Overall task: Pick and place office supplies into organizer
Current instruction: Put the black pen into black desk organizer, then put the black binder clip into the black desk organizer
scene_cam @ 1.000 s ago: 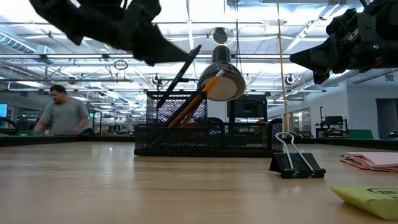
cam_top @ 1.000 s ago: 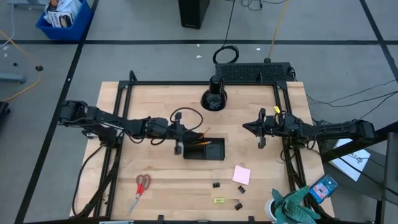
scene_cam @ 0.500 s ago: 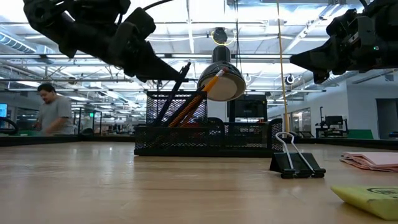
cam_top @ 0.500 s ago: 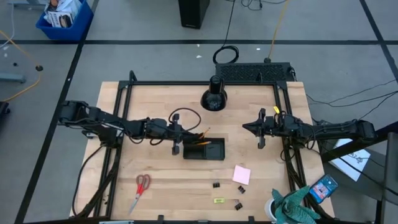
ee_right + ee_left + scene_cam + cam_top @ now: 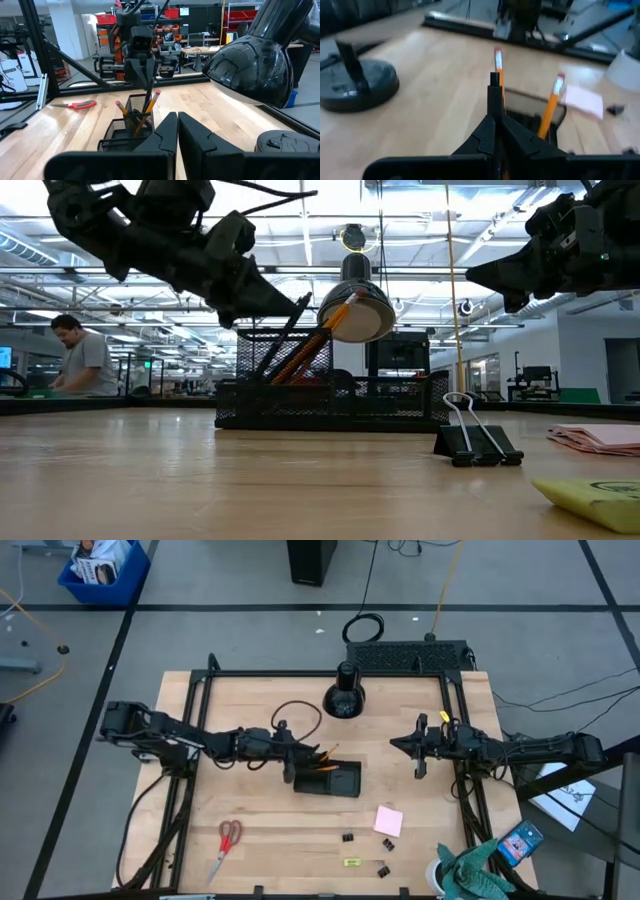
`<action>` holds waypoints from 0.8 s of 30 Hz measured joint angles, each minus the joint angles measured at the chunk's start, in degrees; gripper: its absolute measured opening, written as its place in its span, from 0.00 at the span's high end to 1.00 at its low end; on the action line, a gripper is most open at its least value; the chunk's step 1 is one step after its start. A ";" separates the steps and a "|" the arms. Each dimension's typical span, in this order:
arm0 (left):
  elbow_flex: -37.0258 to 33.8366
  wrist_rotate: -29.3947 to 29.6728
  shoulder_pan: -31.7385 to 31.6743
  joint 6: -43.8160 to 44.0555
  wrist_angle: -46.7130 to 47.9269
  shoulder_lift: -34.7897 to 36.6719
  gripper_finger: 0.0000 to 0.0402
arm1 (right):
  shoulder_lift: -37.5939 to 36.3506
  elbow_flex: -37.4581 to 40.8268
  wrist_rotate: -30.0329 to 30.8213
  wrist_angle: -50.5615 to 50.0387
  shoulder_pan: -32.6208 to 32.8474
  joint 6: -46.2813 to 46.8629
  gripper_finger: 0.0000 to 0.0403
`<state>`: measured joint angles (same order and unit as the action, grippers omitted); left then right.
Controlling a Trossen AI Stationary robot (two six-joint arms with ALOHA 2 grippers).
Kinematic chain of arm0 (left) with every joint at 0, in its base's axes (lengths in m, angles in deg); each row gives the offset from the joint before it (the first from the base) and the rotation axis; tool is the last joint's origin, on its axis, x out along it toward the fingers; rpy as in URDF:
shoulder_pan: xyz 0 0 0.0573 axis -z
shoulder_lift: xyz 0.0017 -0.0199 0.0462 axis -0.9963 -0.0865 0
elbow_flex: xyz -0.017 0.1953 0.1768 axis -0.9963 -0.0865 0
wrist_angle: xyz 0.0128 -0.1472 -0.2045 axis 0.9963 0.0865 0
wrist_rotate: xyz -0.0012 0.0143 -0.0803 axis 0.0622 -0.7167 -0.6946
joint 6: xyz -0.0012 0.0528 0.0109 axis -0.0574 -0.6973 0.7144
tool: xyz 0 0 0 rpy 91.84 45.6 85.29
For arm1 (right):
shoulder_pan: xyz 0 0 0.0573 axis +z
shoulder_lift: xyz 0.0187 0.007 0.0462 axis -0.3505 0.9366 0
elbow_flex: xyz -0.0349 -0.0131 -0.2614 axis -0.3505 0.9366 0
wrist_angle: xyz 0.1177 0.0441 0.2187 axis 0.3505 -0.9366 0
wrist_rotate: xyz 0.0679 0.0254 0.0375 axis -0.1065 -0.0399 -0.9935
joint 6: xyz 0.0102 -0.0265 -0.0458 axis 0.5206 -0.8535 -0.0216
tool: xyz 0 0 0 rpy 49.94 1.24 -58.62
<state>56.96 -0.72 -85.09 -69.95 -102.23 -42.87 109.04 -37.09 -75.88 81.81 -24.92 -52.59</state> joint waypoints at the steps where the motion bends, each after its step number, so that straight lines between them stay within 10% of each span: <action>1: 0.26 0.04 0.14 -0.18 -1.16 -1.13 0.95 | 0.00 0.00 0.00 0.02 0.00 -0.06 0.98; 13: 1.80 -1.31 0.94 -3.00 -5.78 -9.15 0.92 | 0.04 0.00 1.79 -0.04 -0.02 -0.02 0.98; 24: 3.99 -2.34 1.54 -5.94 -4.96 -8.98 0.57 | 0.04 0.00 2.82 -0.50 -0.02 0.03 0.98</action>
<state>60.95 -3.06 -83.54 -75.89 -107.19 -51.85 109.08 -37.09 -73.07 81.30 -24.94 -52.56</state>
